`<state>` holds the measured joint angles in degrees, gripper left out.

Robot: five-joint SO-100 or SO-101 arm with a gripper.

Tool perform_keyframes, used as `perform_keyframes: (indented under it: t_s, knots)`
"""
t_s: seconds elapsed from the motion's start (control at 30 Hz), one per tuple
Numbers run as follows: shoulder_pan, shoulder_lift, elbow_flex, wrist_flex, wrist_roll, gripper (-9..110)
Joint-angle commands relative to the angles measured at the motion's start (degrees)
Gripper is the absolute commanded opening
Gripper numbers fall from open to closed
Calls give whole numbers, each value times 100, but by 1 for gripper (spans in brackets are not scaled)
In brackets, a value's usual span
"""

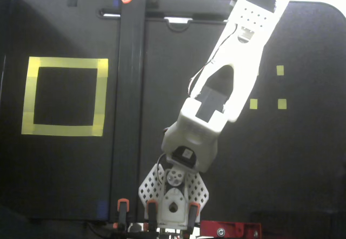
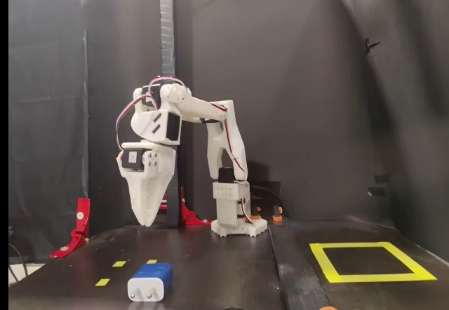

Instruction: Grasp the block and place it in the designated area.

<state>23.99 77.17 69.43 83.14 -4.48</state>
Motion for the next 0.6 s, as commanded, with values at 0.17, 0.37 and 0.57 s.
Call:
perform_keyframes:
  t_s: [0.17,0.37,0.57]
  knots:
    - [-53,9,-255,18,-888,0]
    - [-18,26,-255,9,-2839,0]
    - [-79,26,-255,18,-5291,0]
